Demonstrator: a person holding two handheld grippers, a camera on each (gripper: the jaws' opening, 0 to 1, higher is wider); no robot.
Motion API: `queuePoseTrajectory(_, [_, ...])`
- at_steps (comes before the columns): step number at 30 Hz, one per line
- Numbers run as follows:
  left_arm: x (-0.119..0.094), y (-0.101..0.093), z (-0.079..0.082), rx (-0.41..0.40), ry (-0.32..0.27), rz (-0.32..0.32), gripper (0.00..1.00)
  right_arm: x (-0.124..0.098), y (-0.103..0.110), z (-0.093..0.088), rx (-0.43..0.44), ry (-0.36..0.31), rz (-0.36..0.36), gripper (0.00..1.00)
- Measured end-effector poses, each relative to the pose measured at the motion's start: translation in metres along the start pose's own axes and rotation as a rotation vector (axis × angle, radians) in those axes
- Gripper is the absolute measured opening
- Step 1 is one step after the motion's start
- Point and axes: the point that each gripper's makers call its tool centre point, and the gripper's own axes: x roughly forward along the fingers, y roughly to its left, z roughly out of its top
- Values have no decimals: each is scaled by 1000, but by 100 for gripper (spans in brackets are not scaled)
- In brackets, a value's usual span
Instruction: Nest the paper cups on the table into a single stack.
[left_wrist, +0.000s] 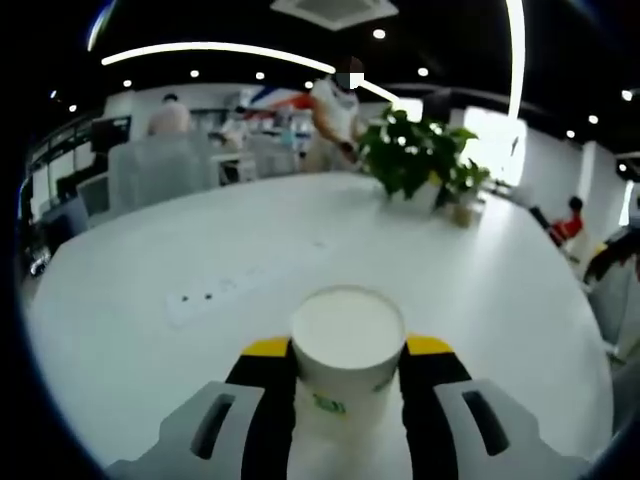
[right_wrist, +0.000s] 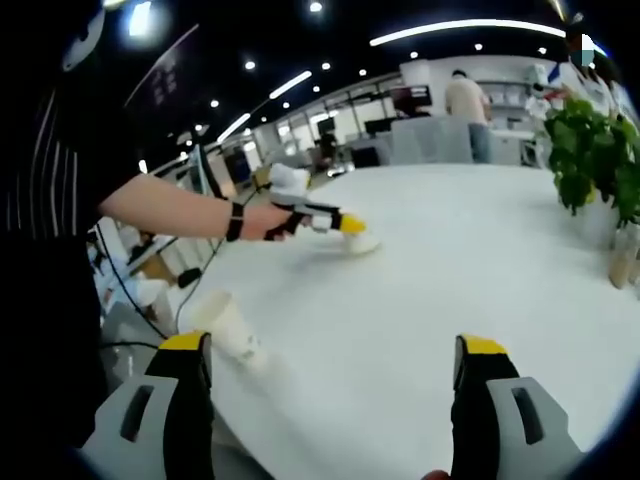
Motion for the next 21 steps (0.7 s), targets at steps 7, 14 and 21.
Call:
queuePoseTrajectory(7, [-16, -11, 17, -21, -19, -11, 39, -2, 5, 11, -11, -30, 2, 99])
queuePoseTrajectory(14, [-39, -23, 37, -28, -34, -1, 39, -5, 11, 28, -35, -69, 9, 99])
queuePoseTrajectory(21, [-61, -42, 53, -15, -39, -6, 39, -7, 15, 40, -30, -119, 3, 98])
